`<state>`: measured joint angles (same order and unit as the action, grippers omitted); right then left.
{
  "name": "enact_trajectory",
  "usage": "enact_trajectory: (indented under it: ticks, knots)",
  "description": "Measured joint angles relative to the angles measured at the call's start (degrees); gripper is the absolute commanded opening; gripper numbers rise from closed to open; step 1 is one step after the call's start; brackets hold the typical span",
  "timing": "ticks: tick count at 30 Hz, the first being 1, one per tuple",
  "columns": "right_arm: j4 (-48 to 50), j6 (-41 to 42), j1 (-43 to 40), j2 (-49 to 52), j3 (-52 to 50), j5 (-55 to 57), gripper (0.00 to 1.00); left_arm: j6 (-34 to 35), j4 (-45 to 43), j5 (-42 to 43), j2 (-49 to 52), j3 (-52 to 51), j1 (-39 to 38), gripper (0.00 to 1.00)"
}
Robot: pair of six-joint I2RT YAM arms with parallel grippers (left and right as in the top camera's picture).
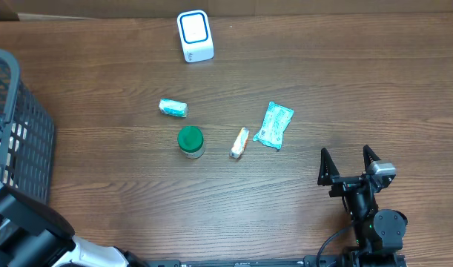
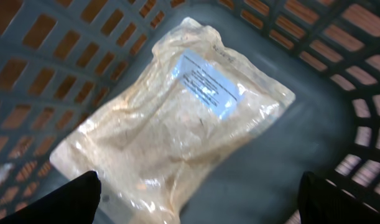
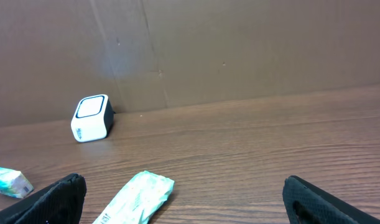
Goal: Scan the item barcode
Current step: 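Move the left gripper back down into the basket to the clear bag, then grasp the clear plastic bag with the left gripper and lift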
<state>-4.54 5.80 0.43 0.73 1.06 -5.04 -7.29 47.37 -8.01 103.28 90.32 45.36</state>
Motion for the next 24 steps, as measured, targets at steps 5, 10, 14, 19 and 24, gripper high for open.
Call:
enact_trajectory:
  ticks: [5,10,14,19,24]
  knots:
    - [0.0,0.0,0.0,0.0,0.0,0.0,1.00,-4.0,-2.9,-0.8,3.3,0.0,0.0,0.89]
    - [0.0,0.0,0.0,0.0,0.0,0.0,1.00,-8.0,-6.7,-1.0,7.1,0.0,0.0,1.00]
    - [0.0,0.0,0.0,0.0,0.0,0.0,0.99,-9.6,-8.2,-1.1,10.2,0.0,0.0,1.00]
    - [0.0,0.0,0.0,0.0,0.0,0.0,1.00,-12.4,-8.3,-1.3,14.0,-0.1,0.0,1.00]
    - [0.0,0.0,0.0,0.0,0.0,0.0,1.00,-13.6,-10.2,-1.2,15.1,-0.4,0.0,1.00]
